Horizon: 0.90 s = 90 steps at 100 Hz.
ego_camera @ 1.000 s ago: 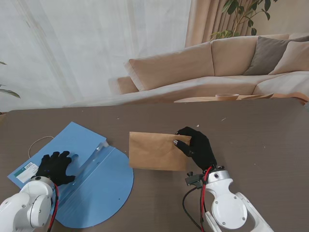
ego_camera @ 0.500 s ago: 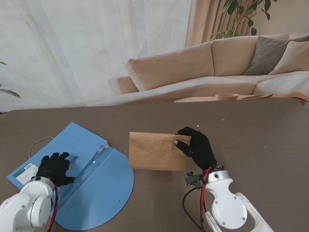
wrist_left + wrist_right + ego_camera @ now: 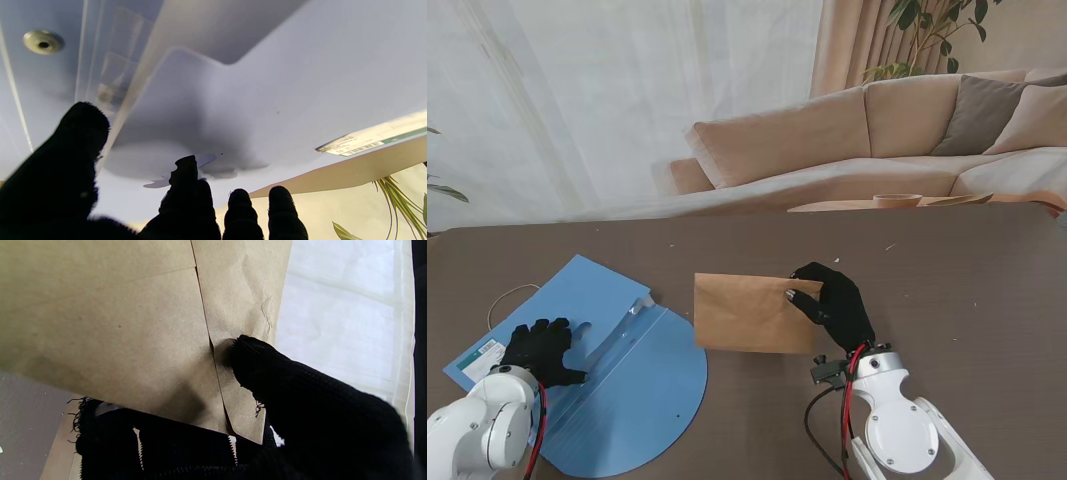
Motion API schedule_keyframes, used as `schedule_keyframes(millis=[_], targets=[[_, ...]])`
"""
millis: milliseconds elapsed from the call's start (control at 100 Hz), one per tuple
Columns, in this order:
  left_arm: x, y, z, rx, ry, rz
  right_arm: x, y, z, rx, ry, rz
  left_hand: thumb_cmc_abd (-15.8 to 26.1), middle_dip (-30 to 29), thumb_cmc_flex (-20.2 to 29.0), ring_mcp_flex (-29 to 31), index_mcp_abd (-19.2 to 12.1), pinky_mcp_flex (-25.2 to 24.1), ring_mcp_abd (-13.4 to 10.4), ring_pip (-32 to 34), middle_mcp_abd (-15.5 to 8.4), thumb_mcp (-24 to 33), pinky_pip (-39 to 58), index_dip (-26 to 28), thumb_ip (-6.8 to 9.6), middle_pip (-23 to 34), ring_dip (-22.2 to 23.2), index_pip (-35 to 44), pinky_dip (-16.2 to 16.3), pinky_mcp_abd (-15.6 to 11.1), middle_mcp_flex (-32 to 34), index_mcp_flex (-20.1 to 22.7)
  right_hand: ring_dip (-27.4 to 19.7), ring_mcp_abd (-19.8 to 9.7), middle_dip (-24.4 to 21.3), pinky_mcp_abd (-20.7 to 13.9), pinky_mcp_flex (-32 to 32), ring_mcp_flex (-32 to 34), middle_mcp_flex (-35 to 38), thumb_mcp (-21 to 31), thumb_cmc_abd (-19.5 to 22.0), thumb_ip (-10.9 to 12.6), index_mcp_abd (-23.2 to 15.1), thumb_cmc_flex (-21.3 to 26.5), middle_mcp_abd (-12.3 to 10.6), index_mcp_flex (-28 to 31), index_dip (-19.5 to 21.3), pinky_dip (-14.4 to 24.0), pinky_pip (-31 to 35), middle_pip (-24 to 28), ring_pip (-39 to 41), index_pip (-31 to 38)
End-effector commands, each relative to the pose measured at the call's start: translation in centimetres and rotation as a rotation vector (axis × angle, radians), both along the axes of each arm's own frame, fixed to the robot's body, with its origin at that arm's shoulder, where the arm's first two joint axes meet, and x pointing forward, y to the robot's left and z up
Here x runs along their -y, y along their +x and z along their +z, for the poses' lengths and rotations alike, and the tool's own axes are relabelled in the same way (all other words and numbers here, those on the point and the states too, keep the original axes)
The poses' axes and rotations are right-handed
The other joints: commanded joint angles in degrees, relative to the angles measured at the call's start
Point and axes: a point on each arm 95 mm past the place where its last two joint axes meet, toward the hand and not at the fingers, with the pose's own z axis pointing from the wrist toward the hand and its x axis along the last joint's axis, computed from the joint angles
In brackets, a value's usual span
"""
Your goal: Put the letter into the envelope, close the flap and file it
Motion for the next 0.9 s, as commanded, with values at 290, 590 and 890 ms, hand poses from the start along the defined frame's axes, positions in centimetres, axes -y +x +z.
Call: schedule_keyframes(millis=[290, 590, 890], targets=[[0.5, -0.3, -0.2, 0.02, 0.001, -0.025, -0.4, -0.1, -0.1, -0.008, 0.007, 0.018, 3.37, 5.54, 9.94, -0.23, -0.33, -0.63, -0.53, 0.22, -1.05, 2.31, -0.19, 3.21, 2.65, 1.48, 2.74, 2.73, 0.68, 0.21, -0.56, -2.98, 1.27, 0.29, 0.22, -0.25, -0.23, 0.81, 0.75, 2.46, 0.94, 2.25, -2.08, 2.99, 0.18, 2.24, 2.9, 1.17, 2.48, 1.58, 1.76, 2.9], [0.5, -0.3, 0.8, 0.076, -0.078, -0.031, -0.6, 0.0, -0.2, -0.01, 0.002, 0.027, 4.5, 10.26, 19.79, -0.88, 0.77, -1.42, 1.03, 2.72, 0.33, -1.76, 2.26, 0.92, 1.17, 4.96, 12.94, 0.78, 6.74, 1.16, 0.34, 4.0, 1.25, 0.27, 0.18, -0.24, -0.28, 0.72, 0.72, 2.48, 0.97, 2.27, -2.07, 3.0, 0.13, 2.23, 2.9, 1.24, 2.45, 1.61, 1.76, 2.86], [0.5, 0.4, 2.3, 0.11, -0.131, -0.039, -0.8, 0.1, -0.3, -0.011, 0.0, 0.033, 4.26, 2.7, 25.3, -0.41, 0.03, -0.18, 2.08, 3.72, 1.58, -7.51, 3.04, -6.61, 1.38, 14.19, 21.06, -0.6, 11.62, 2.39, 3.47, 9.41, 1.26, 0.29, 0.17, -0.23, -0.29, 0.75, 0.69, 2.52, 0.95, 2.32, -2.18, 2.97, 0.09, 2.2, 2.94, 1.29, 2.44, 1.64, 1.81, 2.84]])
